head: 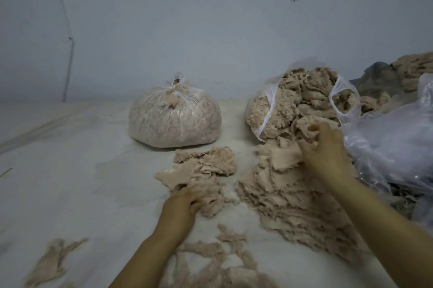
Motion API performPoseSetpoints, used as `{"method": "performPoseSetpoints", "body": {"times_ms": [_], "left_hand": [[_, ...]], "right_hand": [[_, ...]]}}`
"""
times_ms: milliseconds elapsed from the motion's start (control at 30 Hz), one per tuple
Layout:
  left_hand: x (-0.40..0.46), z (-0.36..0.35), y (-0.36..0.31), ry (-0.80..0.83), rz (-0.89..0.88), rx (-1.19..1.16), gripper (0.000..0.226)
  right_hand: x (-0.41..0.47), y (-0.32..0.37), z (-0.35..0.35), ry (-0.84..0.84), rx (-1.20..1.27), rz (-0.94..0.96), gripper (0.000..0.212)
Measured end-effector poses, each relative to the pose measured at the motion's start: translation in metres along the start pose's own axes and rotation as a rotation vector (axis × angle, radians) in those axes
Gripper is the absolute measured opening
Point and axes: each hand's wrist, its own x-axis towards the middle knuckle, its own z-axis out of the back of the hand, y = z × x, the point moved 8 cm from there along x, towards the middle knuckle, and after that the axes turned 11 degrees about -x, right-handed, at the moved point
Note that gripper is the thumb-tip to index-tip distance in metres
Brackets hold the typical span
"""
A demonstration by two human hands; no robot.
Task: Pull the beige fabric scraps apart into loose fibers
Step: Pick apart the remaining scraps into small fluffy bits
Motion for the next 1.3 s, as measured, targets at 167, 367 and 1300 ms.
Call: {"method": "performPoseSetpoints", "body": {"times_ms": [167,367,1300], "left_hand": [[-0.004,0.009,-0.009,-0.081,-0.020,-0.313,0.023],[-0.009,0.000,-0.020,-0.003,0.052,-0.997,0.025],[-0.012,0.007,-0.030,-0.016,-0.186,-0.045,0.020]], "right_hand": [[-0.078,0.057,-0.064,0.366,0.257,0.208,0.004],[-0.152,0.066,-0.146,0.921,0.931,-0.418,0.024],[-0.127,0.047,-0.109,0.378,1.049,-0.194,0.008]]}}
